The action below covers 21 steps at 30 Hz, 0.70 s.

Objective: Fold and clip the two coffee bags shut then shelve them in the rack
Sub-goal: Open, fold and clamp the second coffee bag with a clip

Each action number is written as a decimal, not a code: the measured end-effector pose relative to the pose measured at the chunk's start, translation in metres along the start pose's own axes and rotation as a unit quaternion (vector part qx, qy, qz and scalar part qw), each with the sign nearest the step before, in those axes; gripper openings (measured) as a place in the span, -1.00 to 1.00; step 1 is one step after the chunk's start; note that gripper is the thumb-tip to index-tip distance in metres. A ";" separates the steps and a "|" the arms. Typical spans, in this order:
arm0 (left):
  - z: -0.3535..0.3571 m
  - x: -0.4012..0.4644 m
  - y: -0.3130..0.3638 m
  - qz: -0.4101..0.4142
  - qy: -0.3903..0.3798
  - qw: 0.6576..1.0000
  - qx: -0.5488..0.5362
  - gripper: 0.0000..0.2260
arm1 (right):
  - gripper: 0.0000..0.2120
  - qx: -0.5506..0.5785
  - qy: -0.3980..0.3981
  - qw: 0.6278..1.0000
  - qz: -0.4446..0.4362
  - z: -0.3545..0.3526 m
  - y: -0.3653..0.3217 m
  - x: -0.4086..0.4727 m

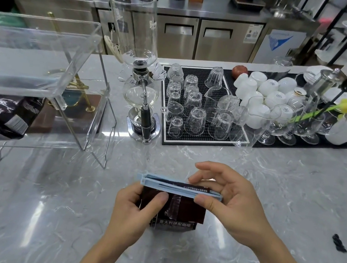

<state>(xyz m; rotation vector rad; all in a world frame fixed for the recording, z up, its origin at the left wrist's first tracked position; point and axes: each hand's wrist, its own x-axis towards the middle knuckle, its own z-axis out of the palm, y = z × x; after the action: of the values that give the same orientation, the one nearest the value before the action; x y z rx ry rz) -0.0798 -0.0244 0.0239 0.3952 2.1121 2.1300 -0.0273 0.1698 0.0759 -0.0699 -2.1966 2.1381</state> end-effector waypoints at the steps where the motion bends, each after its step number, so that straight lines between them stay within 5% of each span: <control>1: -0.001 0.001 0.000 -0.006 -0.005 1.000 -0.015 -0.81 | -0.51 -0.008 -0.007 1.000 0.002 0.000 -0.002 0.001; 21: -0.009 0.006 0.005 -0.047 -0.057 0.996 -0.045 -0.84 | -0.50 -0.045 -0.023 0.999 0.001 0.008 -0.009 0.006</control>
<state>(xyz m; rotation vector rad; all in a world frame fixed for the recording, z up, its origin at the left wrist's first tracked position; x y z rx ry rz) -0.0875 -0.0312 0.0300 0.3901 1.9256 2.0885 -0.0337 0.1625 0.0850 -0.0276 -2.3199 2.0606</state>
